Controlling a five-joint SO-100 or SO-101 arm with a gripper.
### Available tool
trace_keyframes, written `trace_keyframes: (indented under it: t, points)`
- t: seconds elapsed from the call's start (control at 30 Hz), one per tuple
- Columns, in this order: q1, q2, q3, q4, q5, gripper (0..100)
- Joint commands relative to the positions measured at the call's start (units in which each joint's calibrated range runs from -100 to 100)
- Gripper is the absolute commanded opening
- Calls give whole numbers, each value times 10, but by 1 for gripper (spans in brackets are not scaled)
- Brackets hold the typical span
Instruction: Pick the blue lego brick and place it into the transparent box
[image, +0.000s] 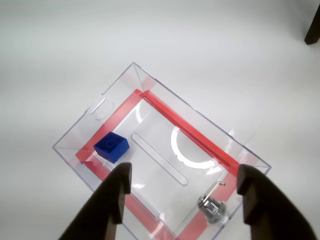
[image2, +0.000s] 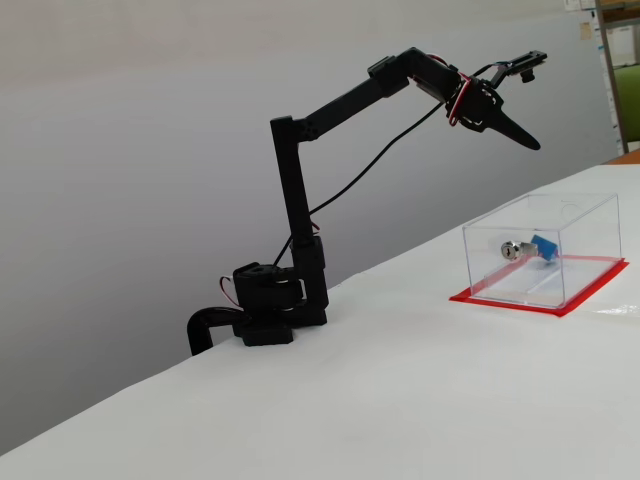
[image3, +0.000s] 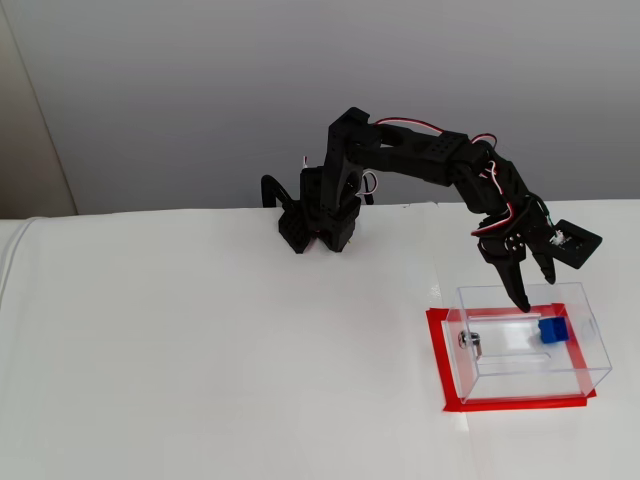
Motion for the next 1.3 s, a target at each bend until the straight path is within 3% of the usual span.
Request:
trace_keyframes:
  t: [0.0,0.23,0.43,0.73,1.27]
  points:
    - [0,-11,-32,-1,2,24]
    - [7,-15,-32,-1,3,24]
    - [30,-42,-23,0,3,10]
    - [97,-133,49,-1,3,4]
    - [369,-401,233,-9,36,2]
